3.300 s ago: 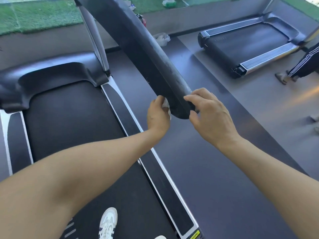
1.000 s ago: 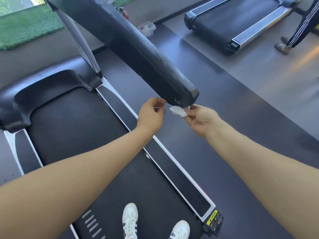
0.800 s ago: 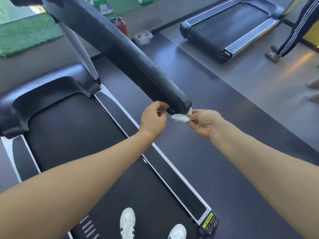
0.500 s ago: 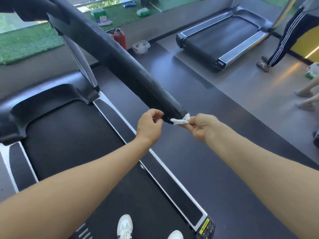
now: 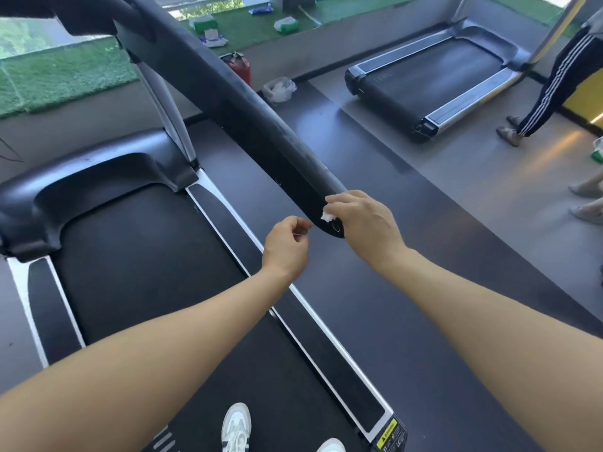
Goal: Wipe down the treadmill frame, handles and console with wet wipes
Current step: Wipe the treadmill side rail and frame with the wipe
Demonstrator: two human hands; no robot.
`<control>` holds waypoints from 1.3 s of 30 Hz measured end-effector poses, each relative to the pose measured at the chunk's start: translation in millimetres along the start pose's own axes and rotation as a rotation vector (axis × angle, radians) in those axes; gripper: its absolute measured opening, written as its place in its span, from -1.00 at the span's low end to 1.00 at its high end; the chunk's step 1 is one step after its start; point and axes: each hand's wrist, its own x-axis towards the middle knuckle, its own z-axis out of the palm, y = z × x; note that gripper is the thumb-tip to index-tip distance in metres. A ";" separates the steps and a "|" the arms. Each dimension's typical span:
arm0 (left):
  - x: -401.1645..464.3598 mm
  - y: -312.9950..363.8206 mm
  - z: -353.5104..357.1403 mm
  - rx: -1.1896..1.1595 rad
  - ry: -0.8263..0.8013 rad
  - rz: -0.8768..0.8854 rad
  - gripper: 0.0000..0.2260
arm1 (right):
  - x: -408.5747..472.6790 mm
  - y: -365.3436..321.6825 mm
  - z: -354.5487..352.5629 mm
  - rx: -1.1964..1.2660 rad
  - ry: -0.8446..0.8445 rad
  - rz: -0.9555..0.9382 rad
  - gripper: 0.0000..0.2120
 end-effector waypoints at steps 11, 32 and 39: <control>-5.1 -9.4 12.6 0.023 -0.011 -0.047 -0.73 | -15.4 16.1 17.0 -0.473 -0.059 -0.554 -0.79; 8.2 68.4 -199.9 0.020 0.138 0.043 -0.78 | 103.9 -168.3 -106.3 0.461 0.002 0.280 -0.88; 48.5 77.8 -286.2 0.079 0.263 0.069 -0.78 | 181.2 -212.7 -110.5 0.498 0.012 0.220 -0.88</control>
